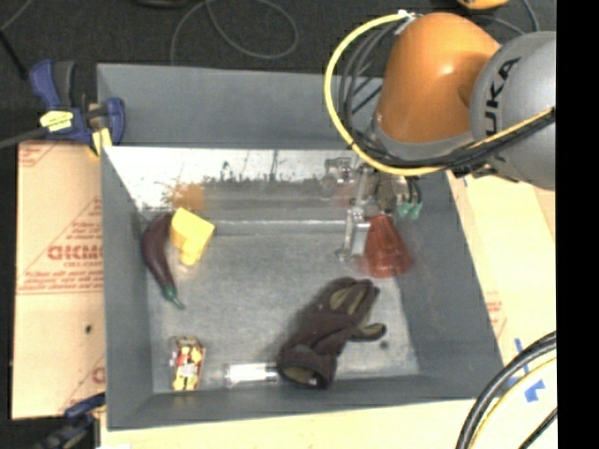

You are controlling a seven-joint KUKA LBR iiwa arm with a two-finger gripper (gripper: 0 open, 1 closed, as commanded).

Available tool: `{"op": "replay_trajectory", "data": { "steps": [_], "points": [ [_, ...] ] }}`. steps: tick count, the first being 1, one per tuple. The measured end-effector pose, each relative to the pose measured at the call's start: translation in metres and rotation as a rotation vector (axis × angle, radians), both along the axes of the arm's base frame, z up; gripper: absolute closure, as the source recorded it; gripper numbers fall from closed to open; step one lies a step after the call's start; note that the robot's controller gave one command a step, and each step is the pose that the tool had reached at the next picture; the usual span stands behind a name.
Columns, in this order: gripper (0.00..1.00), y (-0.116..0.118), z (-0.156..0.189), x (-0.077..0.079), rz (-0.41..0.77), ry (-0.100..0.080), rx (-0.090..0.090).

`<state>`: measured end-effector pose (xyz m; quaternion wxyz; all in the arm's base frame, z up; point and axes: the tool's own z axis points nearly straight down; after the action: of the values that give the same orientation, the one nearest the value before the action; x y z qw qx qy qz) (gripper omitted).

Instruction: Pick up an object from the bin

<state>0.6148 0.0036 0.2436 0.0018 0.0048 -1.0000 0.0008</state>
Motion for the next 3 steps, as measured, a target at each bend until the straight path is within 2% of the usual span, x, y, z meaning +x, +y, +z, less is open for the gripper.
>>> {"op": "replay_trajectory", "data": {
  "steps": [1, 2, 3],
  "points": [
    [0.00, 0.000, 0.005, 0.001, 0.000, -0.009, 0.000],
    [0.00, -0.008, -0.040, -0.017, 0.087, -0.010, 0.000],
    [0.00, -0.032, -0.077, -0.043, 0.335, -0.010, -0.001]
  ]
}}
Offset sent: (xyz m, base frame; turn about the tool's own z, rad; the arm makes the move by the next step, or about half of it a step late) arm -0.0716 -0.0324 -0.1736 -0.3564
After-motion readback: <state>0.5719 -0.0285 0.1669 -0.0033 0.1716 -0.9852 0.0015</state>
